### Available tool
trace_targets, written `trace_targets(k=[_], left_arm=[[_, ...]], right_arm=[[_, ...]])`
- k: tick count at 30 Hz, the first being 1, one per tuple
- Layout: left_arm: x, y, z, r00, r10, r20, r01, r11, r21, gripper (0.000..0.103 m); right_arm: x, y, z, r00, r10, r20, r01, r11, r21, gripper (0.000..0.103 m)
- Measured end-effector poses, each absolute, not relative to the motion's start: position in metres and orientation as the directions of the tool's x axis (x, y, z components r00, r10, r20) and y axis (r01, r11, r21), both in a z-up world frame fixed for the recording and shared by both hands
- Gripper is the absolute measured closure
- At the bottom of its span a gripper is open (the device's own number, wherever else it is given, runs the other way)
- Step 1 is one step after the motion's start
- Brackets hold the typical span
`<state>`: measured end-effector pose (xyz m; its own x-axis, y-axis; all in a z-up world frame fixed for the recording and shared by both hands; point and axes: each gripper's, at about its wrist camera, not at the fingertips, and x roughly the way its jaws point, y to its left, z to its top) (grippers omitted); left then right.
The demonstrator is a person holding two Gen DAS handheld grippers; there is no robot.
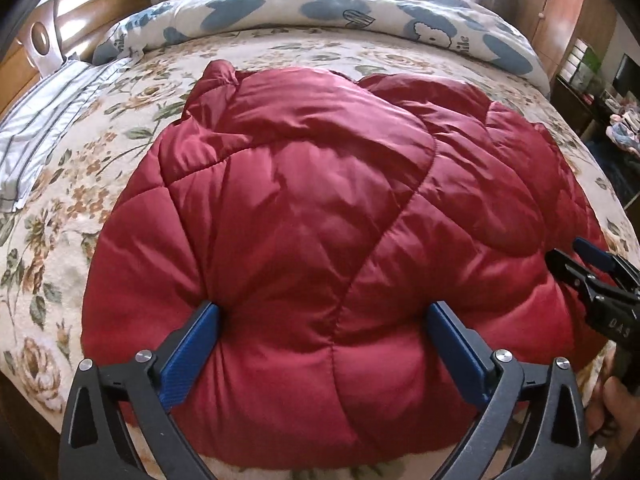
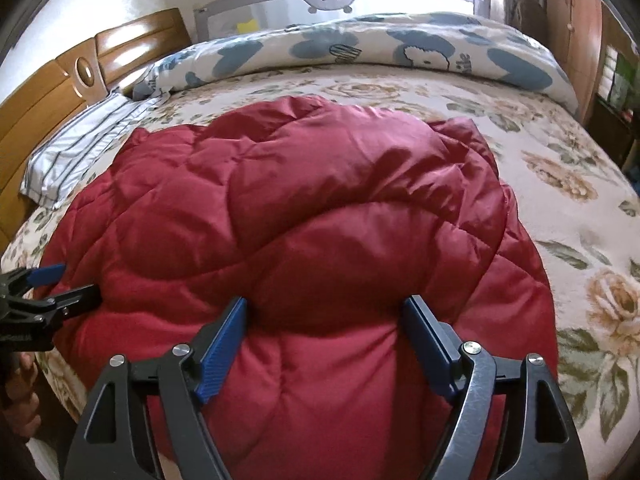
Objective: Fold large clothes
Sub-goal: 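Press and smooth the folded coat bundle with both open tools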
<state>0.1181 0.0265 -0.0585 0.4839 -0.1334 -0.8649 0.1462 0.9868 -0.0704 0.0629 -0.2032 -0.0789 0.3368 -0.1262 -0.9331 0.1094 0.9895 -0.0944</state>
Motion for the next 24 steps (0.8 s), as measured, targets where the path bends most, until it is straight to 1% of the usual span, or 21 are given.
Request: trace_targets(k=[5,12,19,21,24], left_arm=[[0.124,0.022,-0.063,0.489,-0.113,-0.865,0.129,0.990,-0.056,0.000],[0.122,0.019,-0.067,0.503,-0.085,-0.860,0.125,0.992,-0.025,0.000],[0.124,0.025,-0.044,0.529,-0.102,-0.842,0.128,0.991,-0.040,0.003],[0.132,0.029,-0.040,0.534,-0.087,-0.841,0.112,0.993,-0.032,0.005],[0.149,0.039,-0.043,0.535,-0.067,-0.843,0.068,0.997,-0.036,0.005]], right_arm=[[0.064,-0.210,-0.086,0.340,-0.125,-0.932,0.135,0.987,-0.083,0.023],[0.059,-0.208,-0.089,0.367,-0.150,-0.918,0.148,0.984,-0.101,0.023],[0.057,-0.210,-0.089,0.376,-0.141,-0.916,0.148,0.985,-0.090,0.022],[0.057,-0.210,-0.089,0.379,-0.138,-0.915,0.147,0.985,-0.088,0.022],[0.057,-0.212,-0.088,0.381,-0.132,-0.915,0.147,0.986,-0.080,0.022]])
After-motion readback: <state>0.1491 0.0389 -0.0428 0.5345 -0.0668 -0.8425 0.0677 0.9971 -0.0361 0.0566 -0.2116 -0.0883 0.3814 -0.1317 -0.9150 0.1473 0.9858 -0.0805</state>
